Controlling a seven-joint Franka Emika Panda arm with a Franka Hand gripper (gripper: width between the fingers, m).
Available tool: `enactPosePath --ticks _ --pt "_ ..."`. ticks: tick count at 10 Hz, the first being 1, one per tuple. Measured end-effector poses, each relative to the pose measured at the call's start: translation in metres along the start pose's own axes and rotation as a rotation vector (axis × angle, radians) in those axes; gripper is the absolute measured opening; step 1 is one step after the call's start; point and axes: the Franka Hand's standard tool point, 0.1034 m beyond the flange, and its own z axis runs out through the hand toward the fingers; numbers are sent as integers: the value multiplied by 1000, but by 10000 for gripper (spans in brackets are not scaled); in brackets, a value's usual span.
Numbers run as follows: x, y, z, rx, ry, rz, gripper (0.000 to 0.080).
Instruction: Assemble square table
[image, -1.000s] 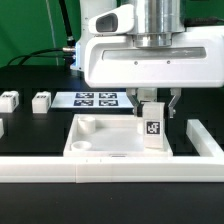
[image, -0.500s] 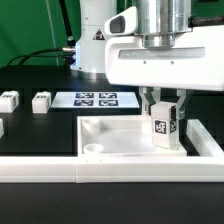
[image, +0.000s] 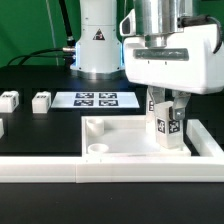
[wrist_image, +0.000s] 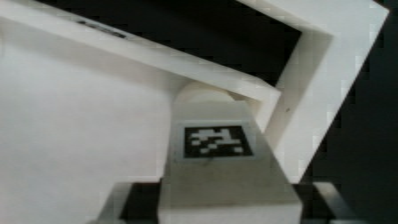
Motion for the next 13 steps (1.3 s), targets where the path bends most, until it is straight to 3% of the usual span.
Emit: enactPosePath --ticks 1,2,3,4,13 --pt "0 0 0 -1 0 -26 374" --pt "0 0 0 -1 0 -70 522" --pt "-1 -1 0 -3 0 -178 522" --pt "-2 -4 -1 1 -1 -300 621" --pt "-3 -3 0 -26 -20 -1113 649"
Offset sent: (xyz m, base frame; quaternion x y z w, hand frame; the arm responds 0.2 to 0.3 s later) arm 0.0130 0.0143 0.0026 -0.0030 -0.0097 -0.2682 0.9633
